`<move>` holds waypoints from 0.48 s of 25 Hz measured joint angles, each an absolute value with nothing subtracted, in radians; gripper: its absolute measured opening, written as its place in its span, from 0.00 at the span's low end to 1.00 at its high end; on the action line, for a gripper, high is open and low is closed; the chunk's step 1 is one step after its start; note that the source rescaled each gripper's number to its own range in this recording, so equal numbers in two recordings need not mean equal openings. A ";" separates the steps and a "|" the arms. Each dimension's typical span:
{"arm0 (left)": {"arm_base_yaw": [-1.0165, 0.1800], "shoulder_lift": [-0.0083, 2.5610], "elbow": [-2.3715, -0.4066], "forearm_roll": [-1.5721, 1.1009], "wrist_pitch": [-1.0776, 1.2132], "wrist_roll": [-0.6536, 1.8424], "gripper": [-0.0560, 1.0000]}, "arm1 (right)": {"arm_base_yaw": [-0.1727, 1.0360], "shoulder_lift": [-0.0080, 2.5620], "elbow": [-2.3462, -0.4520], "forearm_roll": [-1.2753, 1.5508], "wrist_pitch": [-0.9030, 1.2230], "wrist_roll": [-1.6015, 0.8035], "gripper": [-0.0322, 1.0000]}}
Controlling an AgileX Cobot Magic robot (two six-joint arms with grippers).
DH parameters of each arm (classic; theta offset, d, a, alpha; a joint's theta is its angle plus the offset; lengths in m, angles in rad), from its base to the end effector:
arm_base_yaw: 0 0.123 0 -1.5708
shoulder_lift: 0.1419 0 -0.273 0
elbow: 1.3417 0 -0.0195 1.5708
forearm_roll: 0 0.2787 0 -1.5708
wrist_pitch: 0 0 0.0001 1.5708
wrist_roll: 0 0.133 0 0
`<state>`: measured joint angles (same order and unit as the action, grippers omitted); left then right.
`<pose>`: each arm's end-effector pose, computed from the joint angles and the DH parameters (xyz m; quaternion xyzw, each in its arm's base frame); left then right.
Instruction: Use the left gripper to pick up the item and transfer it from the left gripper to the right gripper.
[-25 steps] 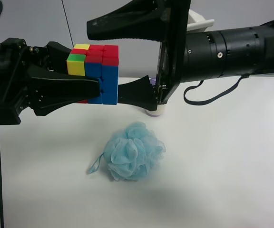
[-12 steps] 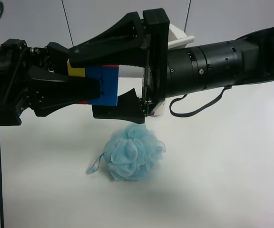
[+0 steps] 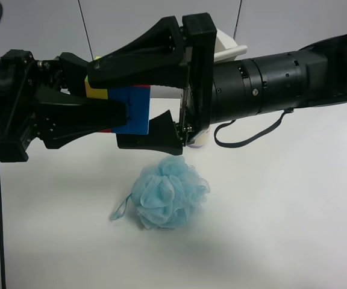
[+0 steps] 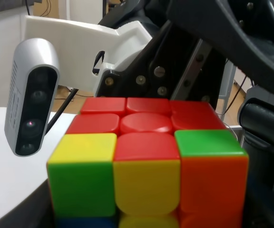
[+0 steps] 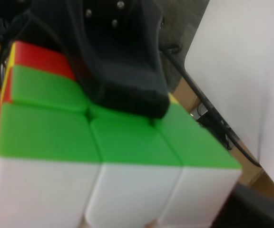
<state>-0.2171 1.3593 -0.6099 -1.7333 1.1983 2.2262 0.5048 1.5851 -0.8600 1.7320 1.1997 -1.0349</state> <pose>0.2307 -0.1761 0.2255 0.4730 0.5734 -0.4342 0.5089 0.2283 0.2660 0.2297 -0.1826 0.7173 0.6661 0.0915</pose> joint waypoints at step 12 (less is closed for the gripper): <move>-0.217 1.359 -0.610 -1.732 1.197 2.339 0.05 | 0.505 1.585 -0.900 1.731 1.167 -1.053 1.00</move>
